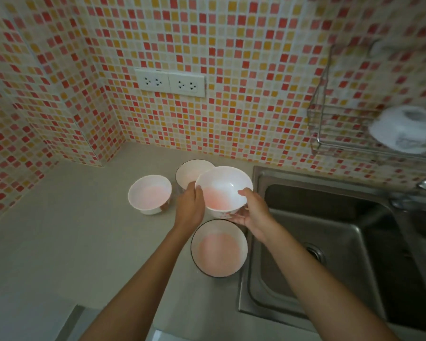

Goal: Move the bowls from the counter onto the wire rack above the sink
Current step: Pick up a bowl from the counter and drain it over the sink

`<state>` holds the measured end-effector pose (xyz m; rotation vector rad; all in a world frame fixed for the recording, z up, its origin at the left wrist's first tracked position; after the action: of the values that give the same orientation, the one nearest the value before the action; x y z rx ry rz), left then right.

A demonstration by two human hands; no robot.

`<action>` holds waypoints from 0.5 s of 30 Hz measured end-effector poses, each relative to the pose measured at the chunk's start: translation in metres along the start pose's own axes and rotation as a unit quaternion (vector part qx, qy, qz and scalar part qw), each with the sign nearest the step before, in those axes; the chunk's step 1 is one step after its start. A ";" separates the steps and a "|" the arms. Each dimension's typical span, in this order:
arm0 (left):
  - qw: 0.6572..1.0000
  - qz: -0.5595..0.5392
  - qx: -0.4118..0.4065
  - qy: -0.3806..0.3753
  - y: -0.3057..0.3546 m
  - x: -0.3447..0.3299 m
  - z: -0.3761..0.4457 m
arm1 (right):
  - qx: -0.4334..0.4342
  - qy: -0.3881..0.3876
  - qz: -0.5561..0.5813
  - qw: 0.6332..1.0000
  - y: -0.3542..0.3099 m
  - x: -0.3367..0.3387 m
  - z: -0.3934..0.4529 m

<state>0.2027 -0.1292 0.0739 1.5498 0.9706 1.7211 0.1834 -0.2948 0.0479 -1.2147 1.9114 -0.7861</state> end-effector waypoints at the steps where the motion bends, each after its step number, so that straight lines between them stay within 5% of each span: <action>1: 1.000 -0.014 0.000 -0.010 0.005 -0.012 -0.003 | -0.005 0.001 -0.003 1.000 -0.003 0.013 -0.005; 15: 0.986 -0.012 -0.079 -0.147 0.085 -0.190 -0.095 | 0.012 0.103 0.054 0.993 -0.021 0.250 -0.058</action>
<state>0.1330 -0.3445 0.0398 1.6224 0.6845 1.4602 0.0729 -0.5265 0.0335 -1.0403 2.1086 -0.9020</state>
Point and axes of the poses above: each hand's wrist, its own z-axis towards the middle knuckle, its own x-axis out of the back of the hand, y = z × x, the point moved 5 cm from there along z, towards the middle knuckle
